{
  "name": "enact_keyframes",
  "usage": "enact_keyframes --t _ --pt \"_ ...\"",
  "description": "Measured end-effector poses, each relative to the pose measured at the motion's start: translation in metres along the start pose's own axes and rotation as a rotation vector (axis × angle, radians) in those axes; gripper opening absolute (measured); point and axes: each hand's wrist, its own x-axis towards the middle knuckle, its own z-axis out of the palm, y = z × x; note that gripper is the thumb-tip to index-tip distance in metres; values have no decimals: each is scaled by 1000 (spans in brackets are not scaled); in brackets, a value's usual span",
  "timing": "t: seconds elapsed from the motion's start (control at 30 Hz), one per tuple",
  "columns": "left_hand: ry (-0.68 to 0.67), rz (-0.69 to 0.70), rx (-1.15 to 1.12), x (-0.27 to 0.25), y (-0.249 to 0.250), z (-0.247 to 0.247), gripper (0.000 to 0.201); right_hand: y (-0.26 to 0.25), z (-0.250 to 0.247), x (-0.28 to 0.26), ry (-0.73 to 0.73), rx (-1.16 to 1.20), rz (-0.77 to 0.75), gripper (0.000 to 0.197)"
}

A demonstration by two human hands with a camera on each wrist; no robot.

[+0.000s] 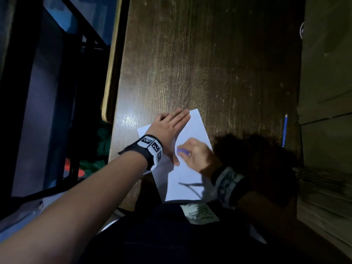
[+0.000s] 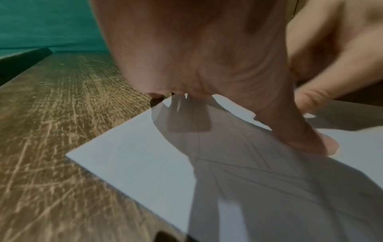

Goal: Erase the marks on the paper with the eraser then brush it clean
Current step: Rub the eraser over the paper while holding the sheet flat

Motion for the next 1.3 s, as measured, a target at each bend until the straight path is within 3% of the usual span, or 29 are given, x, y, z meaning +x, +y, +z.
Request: enact_keyframes --t 0.1,0.17,0.23,0.3,0.37,0.53,0.57,0.7,0.73,0.83,0.9,0.93,1.03,1.07,1.2,1.23,1.3 --pt "-13 9 -27 -1 -2 -1 168 26 -28 46 230 -38 166 7" --pt "-6 11 -25 -2 0 1 168 35 -23 49 338 -17 238 15" --pt "6 9 -20 -2 1 2 168 19 -3 26 276 -8 219 16" --pt "12 -1 1 -1 1 2 168 -5 12 -6 77 27 114 8" --pt "9 -2 5 -1 0 1 167 -3 1 1 -17 48 73 2" --pt "-2 18 -18 -3 0 1 168 36 -21 48 341 -32 258 14" --pt "-2 15 -18 -2 0 2 168 31 -12 39 318 -27 239 13" --pt "14 -4 -2 -1 0 2 169 2 6 -1 -16 -3 0 7" --pt "9 -2 -9 -1 -1 1 169 9 -1 8 -14 5 -6 6" --pt "-11 11 -29 -2 -1 0 169 32 -25 47 322 -66 159 11" --pt "0 12 -30 -2 0 1 170 26 -23 44 407 -50 169 10" --pt "6 12 -28 -2 0 1 169 15 -15 33 386 -65 102 8" --pt "8 1 -29 -2 -1 2 167 -8 -4 1 49 -2 -60 5" --pt "5 3 -32 -2 -2 1 167 -2 -11 7 19 -10 -67 3" --pt "-16 17 -48 -2 -2 0 169 31 -35 49 380 -82 69 6" --pt "-12 15 -46 -2 -1 0 169 30 -31 47 409 -103 83 7" --pt "-7 14 -42 -2 -2 1 169 16 -10 24 271 -84 89 6"
